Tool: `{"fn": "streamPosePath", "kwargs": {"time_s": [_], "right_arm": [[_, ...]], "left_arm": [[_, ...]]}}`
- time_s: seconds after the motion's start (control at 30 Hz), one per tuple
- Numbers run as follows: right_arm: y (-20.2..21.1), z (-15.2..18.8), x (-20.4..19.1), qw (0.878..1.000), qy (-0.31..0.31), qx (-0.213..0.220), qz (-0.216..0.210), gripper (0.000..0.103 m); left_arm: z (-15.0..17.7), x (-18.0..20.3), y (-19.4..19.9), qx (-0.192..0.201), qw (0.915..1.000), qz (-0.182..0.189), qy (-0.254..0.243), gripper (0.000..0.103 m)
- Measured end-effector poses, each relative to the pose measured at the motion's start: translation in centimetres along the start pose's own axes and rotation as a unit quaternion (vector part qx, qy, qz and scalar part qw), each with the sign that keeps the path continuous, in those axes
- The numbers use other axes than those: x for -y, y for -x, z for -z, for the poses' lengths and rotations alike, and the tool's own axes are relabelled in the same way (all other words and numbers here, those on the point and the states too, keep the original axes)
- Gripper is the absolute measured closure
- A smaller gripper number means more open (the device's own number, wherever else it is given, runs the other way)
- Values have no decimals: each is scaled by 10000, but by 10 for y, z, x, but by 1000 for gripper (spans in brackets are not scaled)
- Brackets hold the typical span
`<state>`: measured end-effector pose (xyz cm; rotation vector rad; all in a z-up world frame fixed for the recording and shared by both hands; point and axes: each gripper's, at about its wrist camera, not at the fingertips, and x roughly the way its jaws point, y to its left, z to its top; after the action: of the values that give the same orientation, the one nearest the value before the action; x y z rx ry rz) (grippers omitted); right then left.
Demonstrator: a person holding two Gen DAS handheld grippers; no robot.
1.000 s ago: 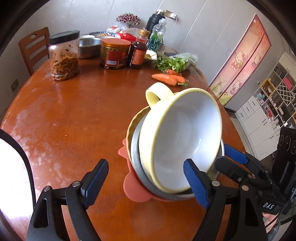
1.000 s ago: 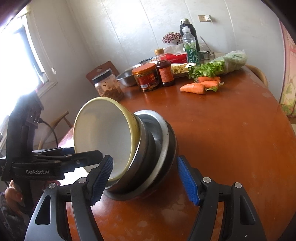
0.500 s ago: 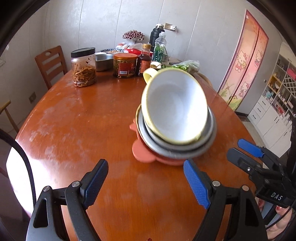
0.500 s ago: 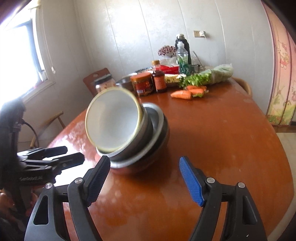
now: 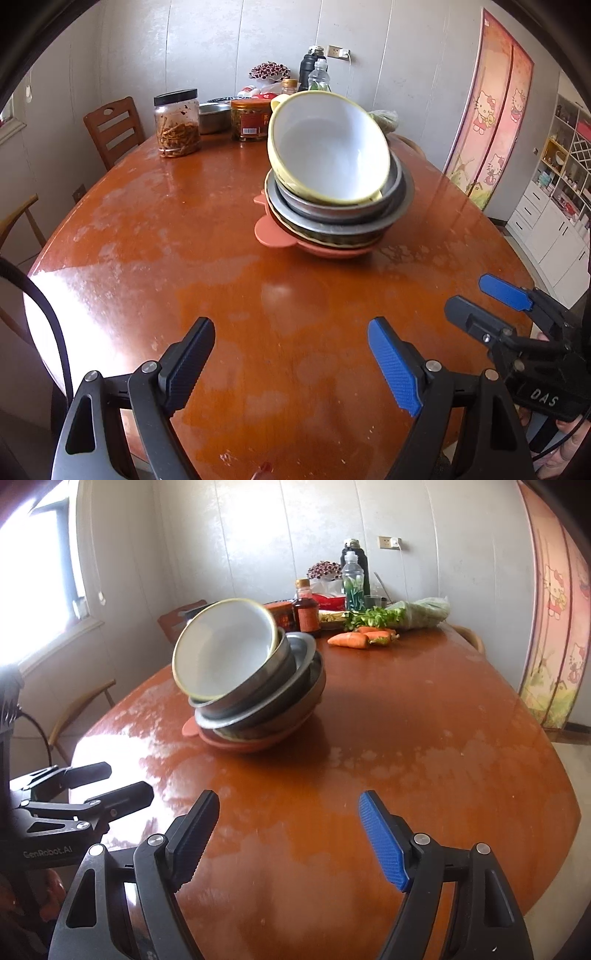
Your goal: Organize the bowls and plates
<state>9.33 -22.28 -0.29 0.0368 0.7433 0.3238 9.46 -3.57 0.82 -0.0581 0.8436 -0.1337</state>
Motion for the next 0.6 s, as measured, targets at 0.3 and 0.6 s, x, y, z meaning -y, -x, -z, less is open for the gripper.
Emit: {"fn": "streamPosePath", "kwargs": {"time_s": [0.3, 0.6], "right_arm": [[9, 12, -1, 10000, -3, 55, -13, 23], [15, 16, -4, 9999, 61, 113, 11, 23]], "left_arm": [[14, 1, 3, 48, 9997, -32, 226, 18], [20, 6, 1, -60, 9997, -20, 217, 18]]}}
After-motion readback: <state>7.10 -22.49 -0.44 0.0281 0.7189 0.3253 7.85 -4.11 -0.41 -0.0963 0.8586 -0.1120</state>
